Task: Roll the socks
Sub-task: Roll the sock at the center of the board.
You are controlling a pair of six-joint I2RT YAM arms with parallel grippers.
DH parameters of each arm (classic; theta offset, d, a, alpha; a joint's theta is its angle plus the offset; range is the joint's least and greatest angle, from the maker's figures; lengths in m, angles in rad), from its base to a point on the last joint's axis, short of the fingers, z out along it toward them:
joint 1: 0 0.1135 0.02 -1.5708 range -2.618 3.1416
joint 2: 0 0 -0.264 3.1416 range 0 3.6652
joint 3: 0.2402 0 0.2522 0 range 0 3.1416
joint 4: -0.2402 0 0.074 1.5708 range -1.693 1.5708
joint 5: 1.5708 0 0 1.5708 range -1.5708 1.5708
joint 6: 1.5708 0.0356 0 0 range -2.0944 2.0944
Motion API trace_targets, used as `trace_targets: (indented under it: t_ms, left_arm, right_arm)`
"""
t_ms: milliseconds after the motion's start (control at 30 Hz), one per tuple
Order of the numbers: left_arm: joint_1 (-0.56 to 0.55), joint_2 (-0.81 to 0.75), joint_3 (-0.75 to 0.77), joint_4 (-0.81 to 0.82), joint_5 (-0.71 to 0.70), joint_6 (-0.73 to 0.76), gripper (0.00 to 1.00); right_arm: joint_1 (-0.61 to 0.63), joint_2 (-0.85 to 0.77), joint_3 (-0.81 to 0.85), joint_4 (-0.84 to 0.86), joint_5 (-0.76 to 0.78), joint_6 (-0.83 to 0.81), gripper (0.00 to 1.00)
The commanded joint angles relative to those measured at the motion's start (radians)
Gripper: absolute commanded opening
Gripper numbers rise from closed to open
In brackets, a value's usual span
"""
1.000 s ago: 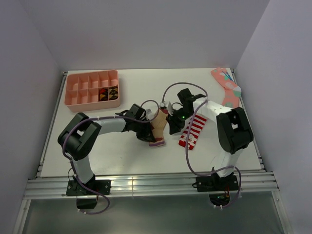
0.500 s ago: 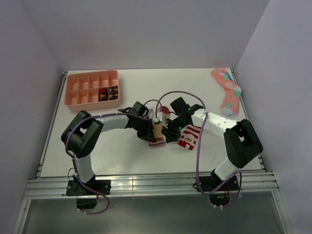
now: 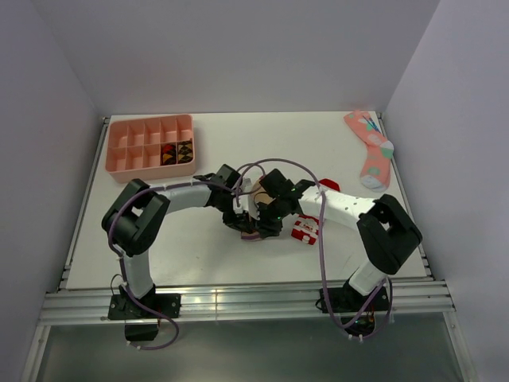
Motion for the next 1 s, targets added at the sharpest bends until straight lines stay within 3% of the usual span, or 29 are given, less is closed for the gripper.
trace_targets:
  t_ms: [0, 967]
  left_arm:
    - [0.012, 0.041, -0.025, -0.125, -0.098, 0.077, 0.0]
    - [0.145, 0.015, -0.089, -0.139, -0.077, 0.132, 0.02]
  right_arm:
    - [0.041, 0.026, 0.046, 0.058, 0.056, 0.037, 0.45]
    - [0.152, 0.212, 0.074, 0.279, 0.146, 0.238, 0.45]
